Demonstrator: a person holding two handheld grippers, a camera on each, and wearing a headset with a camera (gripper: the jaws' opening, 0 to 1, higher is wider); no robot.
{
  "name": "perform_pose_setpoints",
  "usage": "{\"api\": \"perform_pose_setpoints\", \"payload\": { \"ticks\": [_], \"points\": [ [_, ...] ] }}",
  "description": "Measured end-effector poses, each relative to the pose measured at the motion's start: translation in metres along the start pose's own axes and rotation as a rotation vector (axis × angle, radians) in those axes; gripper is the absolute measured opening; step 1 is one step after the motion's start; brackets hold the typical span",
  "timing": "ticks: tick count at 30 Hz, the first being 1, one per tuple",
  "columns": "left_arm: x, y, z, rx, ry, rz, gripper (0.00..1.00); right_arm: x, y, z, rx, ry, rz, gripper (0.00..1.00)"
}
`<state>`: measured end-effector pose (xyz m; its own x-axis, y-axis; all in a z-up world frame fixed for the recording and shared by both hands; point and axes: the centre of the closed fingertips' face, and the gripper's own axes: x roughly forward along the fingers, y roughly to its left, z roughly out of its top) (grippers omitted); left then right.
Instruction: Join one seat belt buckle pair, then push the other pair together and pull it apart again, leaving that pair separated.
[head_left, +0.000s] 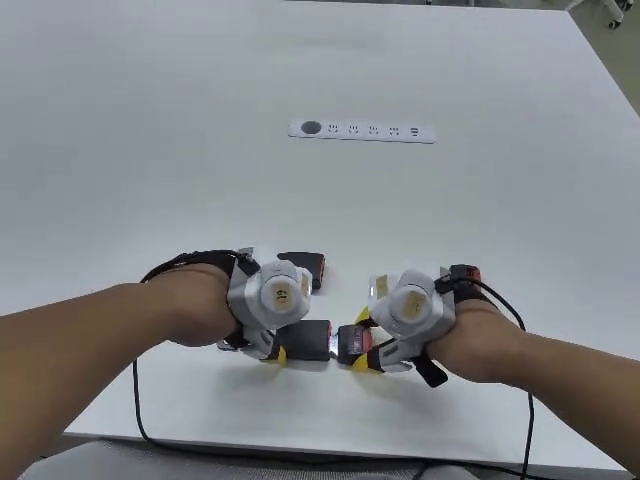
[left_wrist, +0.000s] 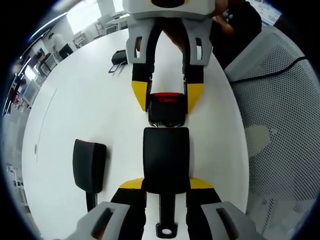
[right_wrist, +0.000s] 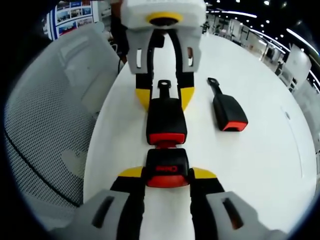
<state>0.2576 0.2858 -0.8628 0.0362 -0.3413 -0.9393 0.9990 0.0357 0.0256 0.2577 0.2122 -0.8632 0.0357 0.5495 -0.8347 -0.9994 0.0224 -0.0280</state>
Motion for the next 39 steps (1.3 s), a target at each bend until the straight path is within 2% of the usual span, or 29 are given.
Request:
{"api": "perform_pose_setpoints", "payload": {
  "ticks": [4,11,14,16,17,18,20,22,23,26,30,31,32,33,36,38,39],
  "points": [
    [0.0,0.0,0.0,0.0,-0.008,0.004,0.31,-0.001,-0.001,0.0,-0.007,-0.006,0.001,0.35],
    [-0.001,0.0,0.0,-0.002,0.001,0.011,0.32,0.0,0.001,0.0,-0.013,0.031,0.008,0.35],
    [-0.001,0.0,0.0,-0.017,-0.003,0.018,0.32,-0.001,0.0,0.001,-0.008,0.026,0.005,0.36],
    [-0.001,0.0,0.0,-0.025,-0.004,0.023,0.32,-0.001,0.0,0.002,0.022,0.024,0.003,0.36],
    [-0.001,0.001,-0.001,-0.051,0.004,0.029,0.32,0.0,0.0,0.001,0.017,0.024,0.002,0.36],
    [-0.001,0.001,0.0,-0.042,0.006,0.03,0.32,0.0,0.0,0.002,0.015,0.023,0.001,0.36],
    [-0.001,0.001,0.0,-0.043,0.012,0.037,0.32,-0.002,0.0,0.002,0.038,0.016,0.002,0.37],
    [-0.002,0.0,0.0,-0.04,0.019,0.036,0.33,-0.005,0.004,0.004,0.08,0.004,0.027,0.37],
    [-0.002,-0.001,-0.001,-0.02,0.022,0.036,0.33,-0.007,0.003,0.003,0.078,0.006,0.021,0.36],
    [-0.004,-0.001,-0.001,-0.03,0.028,0.036,0.34,-0.012,0.002,0.005,0.075,0.006,0.01,0.36],
    [-0.015,0.0,0.0,-0.021,0.02,0.03,0.33,-0.024,-0.002,0.012,0.093,-0.02,-0.006,0.35],
    [-0.019,0.001,0.003,-0.015,0.011,0.03,0.32,-0.027,-0.003,0.014,0.092,-0.019,-0.01,0.35],
    [-0.025,0.004,0.012,0.007,-0.026,0.033,0.33,-0.03,-0.003,0.015,0.084,-0.023,-0.013,0.35],
    [-0.029,0.005,0.016,0.016,-0.041,0.033,0.34,-0.034,-0.004,0.017,0.08,-0.026,-0.013,0.35],
    [-0.041,0.015,0.024,0.044,-0.06,0.048,0.34,-0.04,-0.009,0.019,0.076,-0.036,-0.02,0.35],
    [-0.045,0.027,0.025,0.028,-0.069,0.063,0.34,-0.044,-0.012,0.017,0.068,-0.035,-0.023,0.35],
    [-0.045,0.035,0.023,-0.004,-0.066,0.081,0.34,-0.046,-0.014,0.014,0.061,-0.035,-0.026,0.35]
  ]
}}
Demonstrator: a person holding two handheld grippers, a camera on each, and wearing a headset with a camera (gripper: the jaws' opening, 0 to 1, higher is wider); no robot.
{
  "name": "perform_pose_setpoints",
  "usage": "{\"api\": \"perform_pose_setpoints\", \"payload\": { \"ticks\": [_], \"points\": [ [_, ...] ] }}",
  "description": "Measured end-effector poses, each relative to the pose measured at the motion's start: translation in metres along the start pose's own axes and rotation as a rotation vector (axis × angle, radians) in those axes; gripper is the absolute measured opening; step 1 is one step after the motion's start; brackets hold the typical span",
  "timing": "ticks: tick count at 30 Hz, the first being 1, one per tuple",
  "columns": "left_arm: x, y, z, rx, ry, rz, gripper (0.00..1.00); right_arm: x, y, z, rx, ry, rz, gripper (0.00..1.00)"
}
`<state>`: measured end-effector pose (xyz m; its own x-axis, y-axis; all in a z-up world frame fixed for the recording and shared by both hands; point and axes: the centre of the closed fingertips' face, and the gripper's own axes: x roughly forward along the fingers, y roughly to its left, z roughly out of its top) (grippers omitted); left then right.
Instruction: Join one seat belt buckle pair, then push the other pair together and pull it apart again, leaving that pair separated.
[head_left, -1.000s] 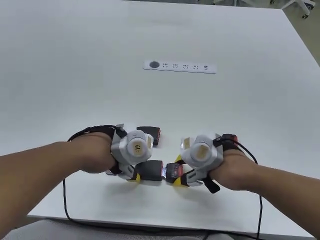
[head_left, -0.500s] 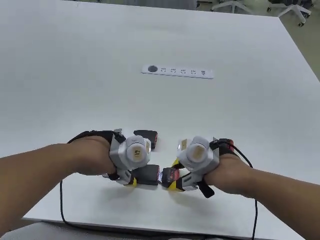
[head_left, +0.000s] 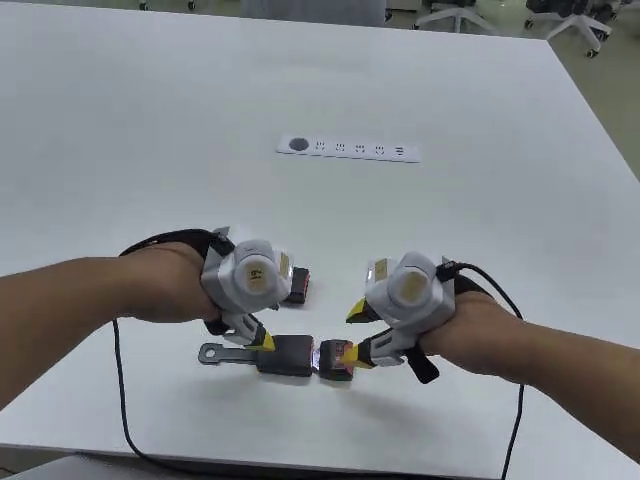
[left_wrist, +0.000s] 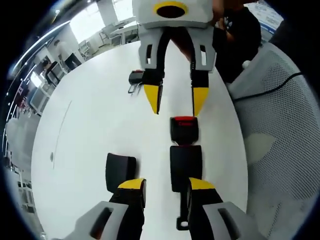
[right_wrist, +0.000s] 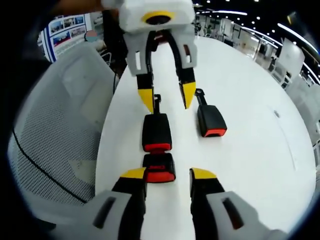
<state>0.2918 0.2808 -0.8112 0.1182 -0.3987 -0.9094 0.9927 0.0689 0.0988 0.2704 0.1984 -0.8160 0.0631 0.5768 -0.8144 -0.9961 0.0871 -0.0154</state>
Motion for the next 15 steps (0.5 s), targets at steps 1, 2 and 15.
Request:
{"api": "perform_pose_setpoints", "payload": {
  "ticks": [1,2,15],
  "points": [
    [0.0,0.005,-0.002,-0.009,0.003,0.01,0.34,-0.002,-0.002,-0.004,0.002,0.005,0.003,0.35],
    [0.0,0.011,-0.003,-0.013,0.0,0.016,0.34,-0.004,-0.004,-0.007,0.004,0.008,0.0,0.35],
    [0.002,0.064,-0.016,-0.025,0.017,0.06,0.37,-0.045,-0.069,-0.083,0.09,0.113,-0.111,0.35]
  ]
}}
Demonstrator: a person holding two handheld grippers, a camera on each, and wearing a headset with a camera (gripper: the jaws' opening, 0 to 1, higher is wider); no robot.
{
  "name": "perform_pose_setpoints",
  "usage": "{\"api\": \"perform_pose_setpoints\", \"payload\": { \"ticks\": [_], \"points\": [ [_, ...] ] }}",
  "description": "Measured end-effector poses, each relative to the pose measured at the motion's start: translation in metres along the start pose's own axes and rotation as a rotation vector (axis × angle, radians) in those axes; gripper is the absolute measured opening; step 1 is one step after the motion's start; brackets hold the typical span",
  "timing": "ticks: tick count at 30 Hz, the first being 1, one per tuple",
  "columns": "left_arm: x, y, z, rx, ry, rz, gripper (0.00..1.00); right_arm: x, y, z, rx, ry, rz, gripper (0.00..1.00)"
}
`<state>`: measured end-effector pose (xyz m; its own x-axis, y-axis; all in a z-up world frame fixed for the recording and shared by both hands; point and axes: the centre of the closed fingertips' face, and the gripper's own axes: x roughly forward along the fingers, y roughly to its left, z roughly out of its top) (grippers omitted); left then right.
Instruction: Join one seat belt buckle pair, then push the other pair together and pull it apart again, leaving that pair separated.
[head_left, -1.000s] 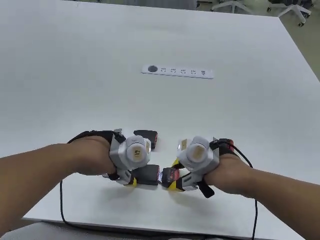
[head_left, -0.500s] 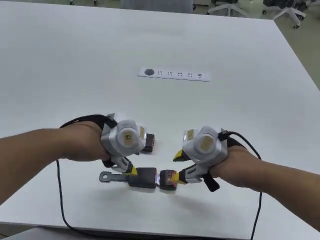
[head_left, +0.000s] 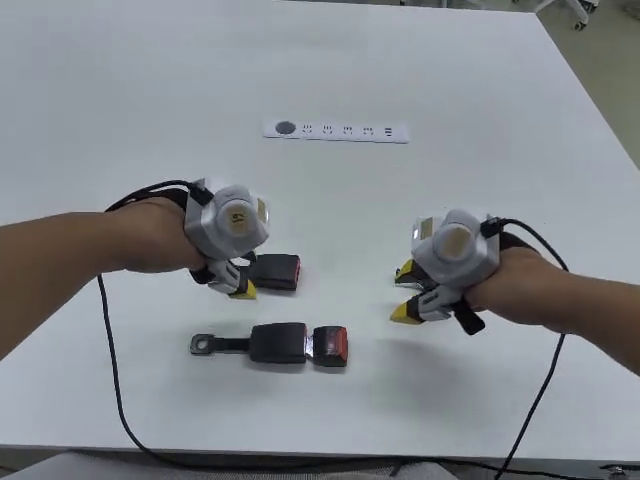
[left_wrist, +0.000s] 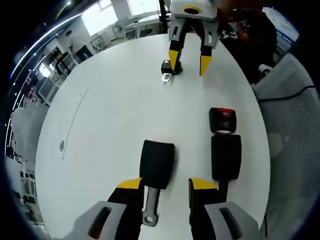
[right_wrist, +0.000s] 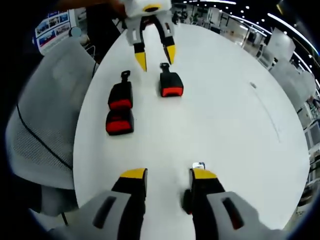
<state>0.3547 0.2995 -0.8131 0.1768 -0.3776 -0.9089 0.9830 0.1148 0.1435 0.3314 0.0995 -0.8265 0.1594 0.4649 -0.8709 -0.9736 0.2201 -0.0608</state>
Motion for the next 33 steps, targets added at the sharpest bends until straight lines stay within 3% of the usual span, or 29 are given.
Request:
{"api": "perform_pose_setpoints", "payload": {
  "ticks": [1,5,11,17,24,30,33],
  "points": [
    [0.001,0.005,0.003,0.03,-0.014,0.004,0.37,-0.003,-0.007,-0.007,0.012,0.005,-0.013,0.35],
    [0.008,0.013,0.003,0.047,-0.014,0.005,0.37,-0.013,-0.025,-0.034,0.033,0.062,-0.043,0.35],
    [0.019,0.013,0.005,0.049,-0.003,-0.024,0.42,-0.022,-0.035,-0.052,0.068,0.077,-0.059,0.35],
    [0.026,0.015,0.002,0.046,0.02,-0.054,0.44,-0.017,-0.041,-0.045,0.06,0.067,-0.048,0.36],
    [0.034,0.015,-0.009,0.046,0.044,-0.085,0.44,-0.004,-0.036,-0.045,0.017,0.101,0.036,0.36],
    [0.042,0.009,-0.01,0.066,0.056,-0.105,0.39,0.004,-0.035,-0.049,-0.008,0.127,0.06,0.35],
    [0.044,0.006,-0.01,0.046,0.062,-0.127,0.33,0.004,-0.036,-0.05,-0.033,0.137,0.08,0.35]
  ]
}}
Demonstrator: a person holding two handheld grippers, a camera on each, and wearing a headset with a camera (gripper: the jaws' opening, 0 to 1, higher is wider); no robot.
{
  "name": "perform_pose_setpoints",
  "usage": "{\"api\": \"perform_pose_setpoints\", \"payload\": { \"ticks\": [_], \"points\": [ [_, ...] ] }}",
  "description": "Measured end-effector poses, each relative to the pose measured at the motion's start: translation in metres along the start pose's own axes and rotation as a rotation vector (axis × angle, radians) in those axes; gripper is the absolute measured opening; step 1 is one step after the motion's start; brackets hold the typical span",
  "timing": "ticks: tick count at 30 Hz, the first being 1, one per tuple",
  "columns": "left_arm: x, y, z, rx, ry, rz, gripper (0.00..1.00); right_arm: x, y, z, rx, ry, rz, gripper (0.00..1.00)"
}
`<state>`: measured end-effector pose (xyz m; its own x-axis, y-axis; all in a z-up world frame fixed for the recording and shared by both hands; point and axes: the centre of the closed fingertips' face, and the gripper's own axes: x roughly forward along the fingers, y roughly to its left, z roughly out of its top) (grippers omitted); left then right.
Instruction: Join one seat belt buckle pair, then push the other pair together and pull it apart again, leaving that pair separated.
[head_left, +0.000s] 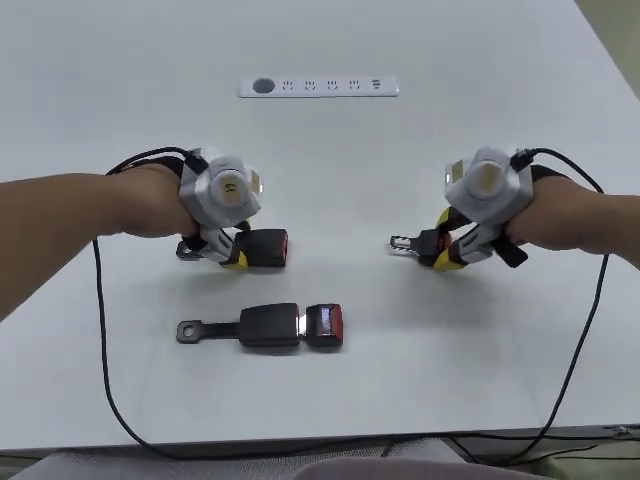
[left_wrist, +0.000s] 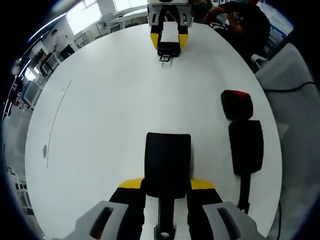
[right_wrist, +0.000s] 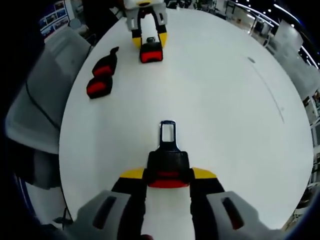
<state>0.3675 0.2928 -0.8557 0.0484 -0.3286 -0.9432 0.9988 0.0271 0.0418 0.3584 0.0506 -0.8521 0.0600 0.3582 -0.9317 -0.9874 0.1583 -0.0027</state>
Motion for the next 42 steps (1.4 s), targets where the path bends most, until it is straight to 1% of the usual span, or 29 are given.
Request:
{"api": "perform_pose_setpoints", "payload": {
  "ticks": [1,2,4,6,7,8,9,11,12,17,19,21,24,27,31,34,42],
  "points": [
    [0.001,-0.001,0.0,-0.025,-0.002,0.0,0.33,0.001,0.0,0.0,-0.008,0.006,0.002,0.34],
    [0.0,-0.002,0.0,-0.032,-0.006,0.0,0.33,0.002,0.0,0.0,-0.018,0.015,0.002,0.34],
    [0.0,-0.002,0.0,-0.024,-0.015,-0.003,0.33,0.004,0.001,-0.001,-0.045,0.031,-0.001,0.34],
    [0.0,-0.002,0.0,-0.023,-0.019,-0.006,0.33,0.007,0.0,-0.001,-0.046,0.042,-0.001,0.35],
    [0.001,-0.002,0.0,-0.024,-0.016,-0.007,0.32,0.007,0.0,-0.001,-0.043,0.046,0.0,0.35],
    [0.001,-0.002,0.001,-0.019,-0.011,-0.008,0.32,0.006,-0.001,-0.001,-0.016,0.043,0.001,0.35],
    [0.002,-0.001,0.001,-0.023,0.0,-0.007,0.32,0.006,-0.001,-0.001,-0.013,0.043,0.002,0.35],
    [0.002,-0.001,0.001,-0.033,0.017,-0.005,0.32,0.007,-0.002,-0.001,-0.028,0.046,0.011,0.34],
    [0.002,0.0,0.0,-0.048,0.026,-0.003,0.32,0.007,-0.002,-0.001,-0.028,0.047,0.013,0.34],
    [0.003,0.001,-0.001,-0.06,0.055,-0.002,0.32,0.008,-0.001,0.0,-0.064,0.065,0.024,0.34],
    [0.002,0.001,-0.002,-0.052,0.057,-0.003,0.32,0.008,-0.001,0.001,-0.079,0.073,0.029,0.34],
    [0.002,0.001,-0.003,-0.057,0.055,-0.003,0.32,0.008,0.0,0.001,-0.096,0.077,0.031,0.35],
    [0.002,0.001,-0.003,-0.058,0.049,-0.005,0.32,0.007,0.0,0.001,-0.09,0.068,0.03,0.35],
    [0.002,0.001,-0.003,-0.059,0.056,-0.01,0.32,0.007,-0.001,0.001,-0.082,0.065,0.027,0.35],
    [0.001,0.001,-0.004,-0.057,0.068,-0.013,0.32,0.01,-0.001,0.01,-0.071,0.045,0.015,0.35],
    [0.001,0.0,-0.004,-0.058,0.07,-0.012,0.32,0.012,0.0,0.019,-0.082,0.035,0.01,0.35],
    [0.003,0.002,-0.005,-0.056,0.072,-0.013,0.32,0.022,0.008,0.053,-0.125,0.0,0.013,0.35]
  ]
}}
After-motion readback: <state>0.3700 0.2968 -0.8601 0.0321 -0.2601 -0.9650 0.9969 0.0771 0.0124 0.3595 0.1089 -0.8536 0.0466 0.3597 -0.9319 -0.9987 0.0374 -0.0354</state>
